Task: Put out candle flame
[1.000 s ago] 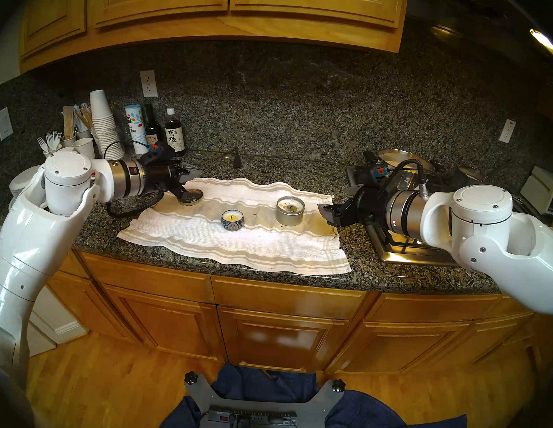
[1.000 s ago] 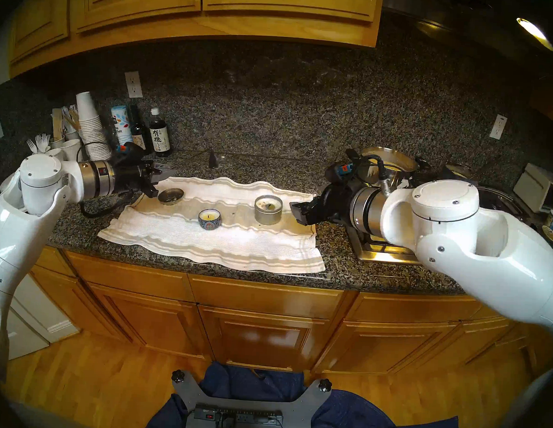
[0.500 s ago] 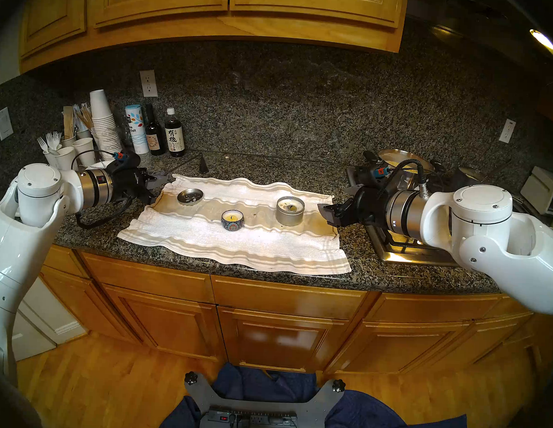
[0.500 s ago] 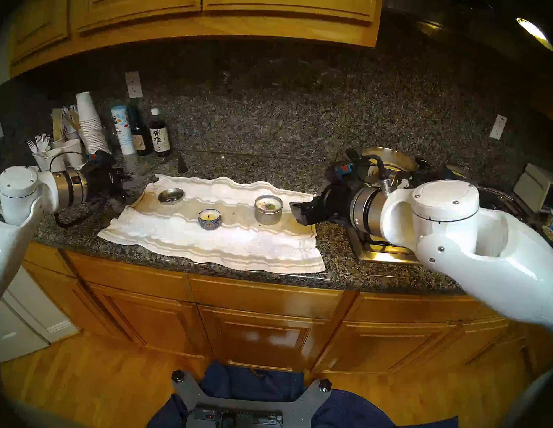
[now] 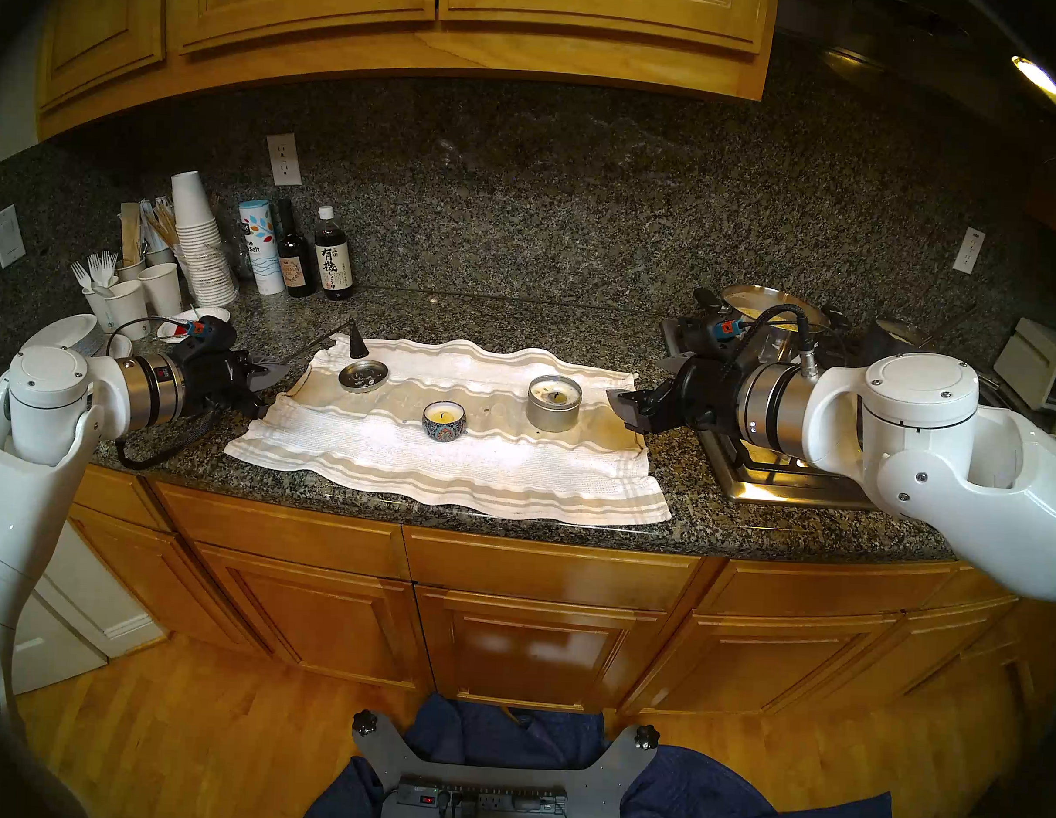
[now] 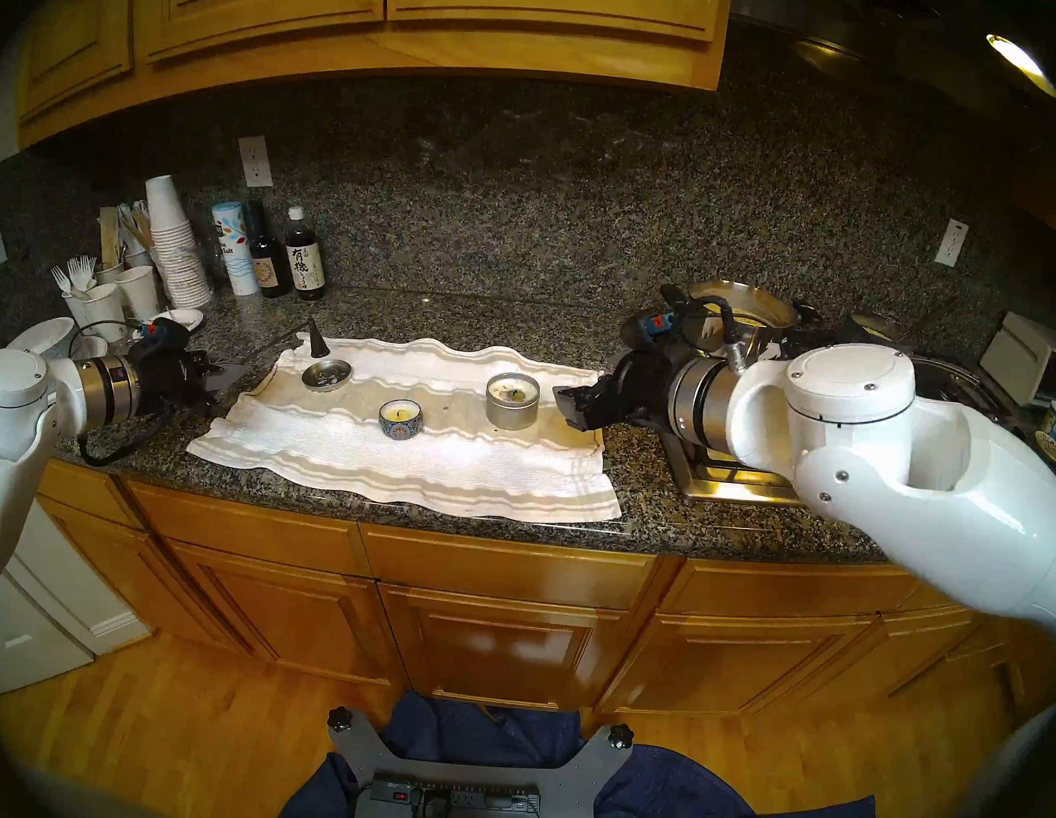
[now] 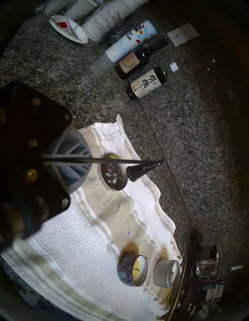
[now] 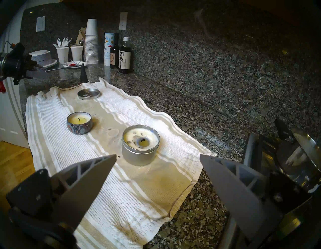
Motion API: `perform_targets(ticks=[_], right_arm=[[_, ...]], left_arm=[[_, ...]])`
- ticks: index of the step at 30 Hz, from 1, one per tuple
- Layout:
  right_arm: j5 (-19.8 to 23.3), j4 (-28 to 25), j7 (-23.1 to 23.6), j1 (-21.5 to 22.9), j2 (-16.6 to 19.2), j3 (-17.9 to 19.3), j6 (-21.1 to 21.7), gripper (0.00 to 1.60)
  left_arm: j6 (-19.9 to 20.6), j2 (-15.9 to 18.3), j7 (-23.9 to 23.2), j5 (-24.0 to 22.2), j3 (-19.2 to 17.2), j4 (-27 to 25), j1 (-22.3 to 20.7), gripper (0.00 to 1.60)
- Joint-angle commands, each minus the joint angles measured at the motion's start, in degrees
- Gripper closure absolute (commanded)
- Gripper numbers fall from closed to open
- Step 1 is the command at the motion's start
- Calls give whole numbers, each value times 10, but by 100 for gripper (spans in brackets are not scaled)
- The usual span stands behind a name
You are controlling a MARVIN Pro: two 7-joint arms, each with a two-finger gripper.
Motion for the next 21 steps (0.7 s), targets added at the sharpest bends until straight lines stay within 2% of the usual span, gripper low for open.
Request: perform_targets(ticks=[1, 13, 21], right_arm=[[0, 0, 1, 15, 1, 15, -4, 0], [0, 0, 1, 14, 0, 14, -4, 0], [-1, -1, 1, 14, 0, 14, -4, 0]], left_arm=[[-7, 2, 8, 2, -6, -5, -12, 160], [-17, 8, 30, 12, 52, 30, -58, 160], [-23, 9, 37, 17, 60, 36, -68, 160]])
